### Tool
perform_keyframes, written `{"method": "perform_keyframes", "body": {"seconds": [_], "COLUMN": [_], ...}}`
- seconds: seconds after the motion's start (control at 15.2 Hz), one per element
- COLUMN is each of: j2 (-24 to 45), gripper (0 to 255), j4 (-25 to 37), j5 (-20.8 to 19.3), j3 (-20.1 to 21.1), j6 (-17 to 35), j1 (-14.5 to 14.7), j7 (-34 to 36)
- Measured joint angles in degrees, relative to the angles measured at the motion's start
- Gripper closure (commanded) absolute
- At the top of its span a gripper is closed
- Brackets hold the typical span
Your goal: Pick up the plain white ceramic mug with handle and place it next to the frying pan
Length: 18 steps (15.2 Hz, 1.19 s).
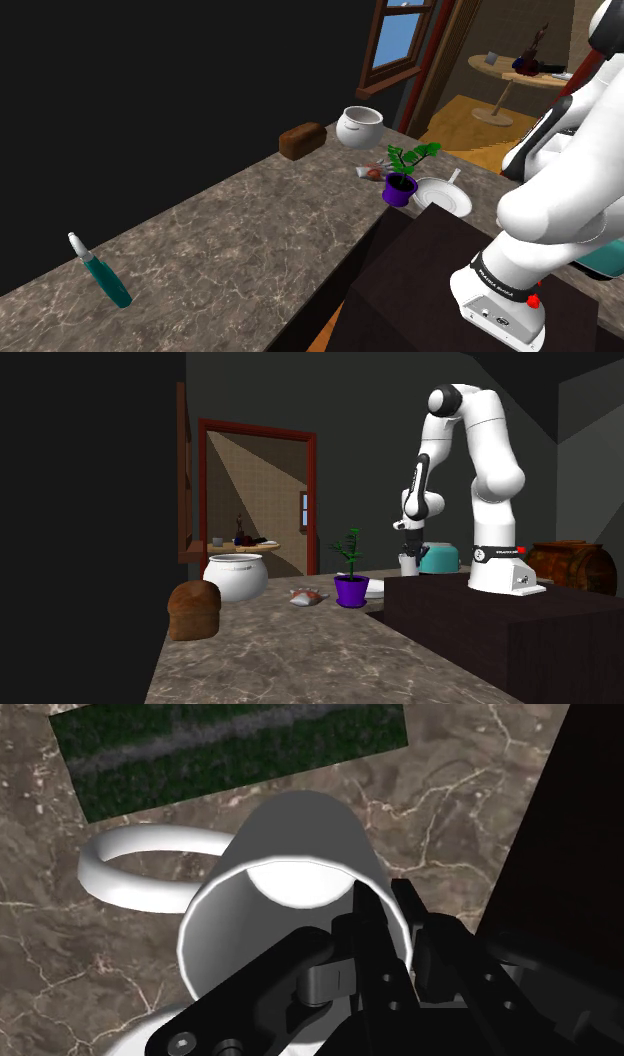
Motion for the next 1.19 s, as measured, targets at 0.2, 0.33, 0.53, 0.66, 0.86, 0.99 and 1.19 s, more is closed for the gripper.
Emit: {"method": "perform_keyframes", "body": {"seconds": [0.2, 0.33, 0.53, 0.66, 0.86, 0.99, 1.19], "j2": [3.69, 6.02, 8.17, 8.45, 8.52, 8.53, 8.53], "gripper": [255, 255, 255, 255, 255, 0, 0], "j4": [0.50, 0.76, 1.34, 1.40, 1.41, 1.41, 1.41], "j5": [6.61, 9.48, 11.27, 11.46, 11.51, 11.51, 11.51], "j3": [8.02, 13.16, 17.66, 18.29, 18.45, 18.46, 18.46], "j6": [3.06, 5.25, 7.05, 7.33, 7.41, 7.42, 7.42], "j1": [-6.35, -10.79, -14.86, -15.47, -15.61, -15.63, -15.63], "j7": [-4.29, -6.15, -7.24, -7.36, -7.39, -7.39, -7.39]}}
